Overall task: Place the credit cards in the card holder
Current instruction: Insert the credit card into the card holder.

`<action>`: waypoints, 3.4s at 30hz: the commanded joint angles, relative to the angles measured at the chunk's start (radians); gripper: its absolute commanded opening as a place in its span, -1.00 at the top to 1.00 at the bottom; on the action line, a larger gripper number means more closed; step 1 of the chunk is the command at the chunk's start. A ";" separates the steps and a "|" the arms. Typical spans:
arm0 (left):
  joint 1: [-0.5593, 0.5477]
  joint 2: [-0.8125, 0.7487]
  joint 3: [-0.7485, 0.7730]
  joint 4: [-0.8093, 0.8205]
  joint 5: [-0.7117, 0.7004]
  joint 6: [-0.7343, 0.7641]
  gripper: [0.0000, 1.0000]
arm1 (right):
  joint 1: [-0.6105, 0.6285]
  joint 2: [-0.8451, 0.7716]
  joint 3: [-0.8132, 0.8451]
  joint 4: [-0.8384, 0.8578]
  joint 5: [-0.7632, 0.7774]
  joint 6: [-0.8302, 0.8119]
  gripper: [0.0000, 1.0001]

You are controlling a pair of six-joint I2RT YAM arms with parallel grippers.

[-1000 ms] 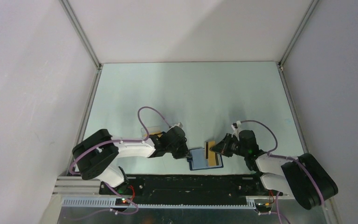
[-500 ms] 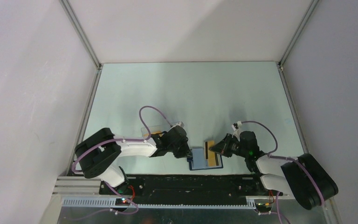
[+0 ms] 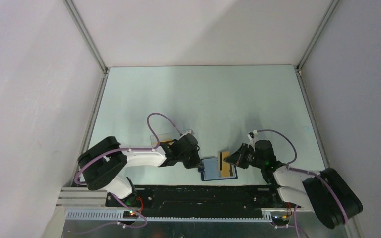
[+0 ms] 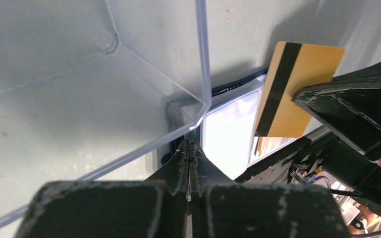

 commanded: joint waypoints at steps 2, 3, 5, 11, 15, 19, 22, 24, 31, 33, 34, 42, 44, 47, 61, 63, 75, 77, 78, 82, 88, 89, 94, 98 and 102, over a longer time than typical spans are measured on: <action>-0.005 0.035 -0.011 -0.170 -0.020 0.019 1.00 | 0.016 0.149 -0.001 0.175 -0.032 0.007 1.00; -0.006 0.040 -0.008 -0.172 -0.017 0.020 1.00 | 0.017 0.168 -0.001 0.198 -0.040 0.017 1.00; -0.007 0.052 -0.002 -0.173 -0.012 0.024 1.00 | 0.020 0.218 -0.003 0.257 -0.063 0.034 1.00; -0.008 0.064 0.002 -0.178 -0.011 0.025 1.00 | 0.021 0.224 -0.008 0.271 -0.069 0.041 1.00; -0.007 0.069 0.005 -0.179 -0.010 0.025 1.00 | 0.020 0.162 -0.006 0.195 -0.059 0.028 1.00; -0.007 0.072 0.005 -0.181 -0.011 0.024 1.00 | 0.022 0.054 0.001 0.073 -0.014 -0.004 1.00; -0.008 0.075 0.006 -0.183 -0.009 0.027 1.00 | 0.023 -0.021 0.005 0.004 0.010 -0.027 1.00; -0.008 0.077 0.008 -0.183 -0.008 0.027 1.00 | 0.022 -0.038 0.005 -0.021 0.019 -0.030 1.00; -0.007 0.080 0.009 -0.185 -0.009 0.030 1.00 | 0.026 0.033 0.009 0.055 -0.005 -0.020 1.00; -0.008 0.079 0.008 -0.185 -0.008 0.030 1.00 | 0.030 0.068 0.011 0.091 -0.015 -0.013 1.00; -0.008 0.081 0.008 -0.186 -0.008 0.031 1.00 | 0.032 0.087 0.012 0.114 -0.021 -0.010 1.00; -0.008 0.090 0.013 -0.187 -0.004 0.034 1.00 | 0.050 0.102 0.020 0.128 -0.015 0.003 1.00; -0.008 0.092 0.014 -0.187 -0.004 0.036 1.00 | 0.051 0.095 0.021 0.117 -0.013 0.003 1.00; -0.008 0.096 0.016 -0.188 -0.002 0.037 1.00 | 0.051 0.087 0.022 0.107 -0.014 0.002 1.00; -0.009 0.104 0.020 -0.190 0.000 0.041 1.00 | 0.047 -0.075 0.032 -0.055 0.031 -0.026 1.00; -0.009 0.103 0.020 -0.190 0.000 0.039 1.00 | 0.048 -0.061 0.032 -0.038 0.026 -0.020 1.00; -0.009 0.113 0.023 -0.190 0.005 0.043 1.00 | 0.057 0.018 0.039 0.052 0.002 0.001 1.00; -0.009 0.118 0.026 -0.190 0.006 0.045 1.00 | 0.058 0.002 0.039 0.043 0.004 0.002 1.00; -0.009 0.120 0.028 -0.190 0.008 0.045 1.00 | 0.058 -0.006 0.041 0.030 0.008 0.001 1.00; -0.010 0.125 0.030 -0.190 0.010 0.048 1.00 | 0.057 -0.070 0.048 -0.033 0.026 -0.009 1.00; -0.009 0.125 0.028 -0.191 0.010 0.048 1.00 | 0.057 -0.117 0.061 -0.057 0.031 -0.008 1.00; -0.010 0.127 0.029 -0.191 0.010 0.048 1.00 | 0.057 -0.111 0.062 -0.049 0.031 -0.008 1.00; -0.009 0.129 0.029 -0.190 0.011 0.047 1.00 | 0.058 -0.052 0.068 -0.012 0.029 -0.014 1.00; -0.010 0.130 0.029 -0.190 0.013 0.050 1.00 | 0.058 0.006 0.078 0.029 0.033 -0.021 1.00; -0.010 0.133 0.028 -0.192 0.015 0.049 1.00 | 0.058 0.070 0.086 0.083 0.027 -0.023 1.00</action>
